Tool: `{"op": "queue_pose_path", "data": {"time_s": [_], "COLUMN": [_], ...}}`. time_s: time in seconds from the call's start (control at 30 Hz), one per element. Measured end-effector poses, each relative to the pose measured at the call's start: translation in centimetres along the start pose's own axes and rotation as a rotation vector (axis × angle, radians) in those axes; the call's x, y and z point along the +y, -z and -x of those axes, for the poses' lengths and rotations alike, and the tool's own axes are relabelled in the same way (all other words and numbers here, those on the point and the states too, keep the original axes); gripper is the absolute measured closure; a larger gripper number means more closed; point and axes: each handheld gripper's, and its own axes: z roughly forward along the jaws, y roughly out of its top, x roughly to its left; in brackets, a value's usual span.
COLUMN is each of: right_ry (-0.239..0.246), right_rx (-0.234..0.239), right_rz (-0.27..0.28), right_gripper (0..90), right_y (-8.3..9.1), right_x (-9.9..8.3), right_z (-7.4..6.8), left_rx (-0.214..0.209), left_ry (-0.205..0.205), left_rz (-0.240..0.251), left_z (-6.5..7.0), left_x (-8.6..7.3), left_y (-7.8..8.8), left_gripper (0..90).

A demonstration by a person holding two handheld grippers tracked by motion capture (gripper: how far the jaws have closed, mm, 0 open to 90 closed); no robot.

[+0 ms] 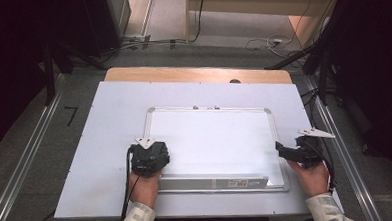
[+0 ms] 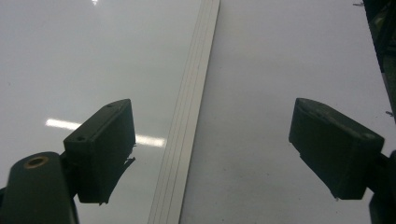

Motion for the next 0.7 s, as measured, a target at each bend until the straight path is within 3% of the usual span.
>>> {"op": "queue_pose_path", "data": {"time_s": [0.5, 0.7], "right_ry": [0.001, -0.001], "right_rx": [-0.001, 0.001], "right_rz": [0.007, 0.009], "right_gripper": [13.1, 13.1], "right_y": [0.1, 0.1], "right_x": [0.0, 0.0], "right_z": [0.0, 0.0], "left_rx": [-0.026, -0.069], "left_ry": [-0.039, -0.016], "left_rz": [0.054, 0.082], "left_z": [-0.4, -1.6], "left_x": [0.4, 0.5], "left_y": [1.2, 1.8], "left_gripper": [32.5, 32.2]}}
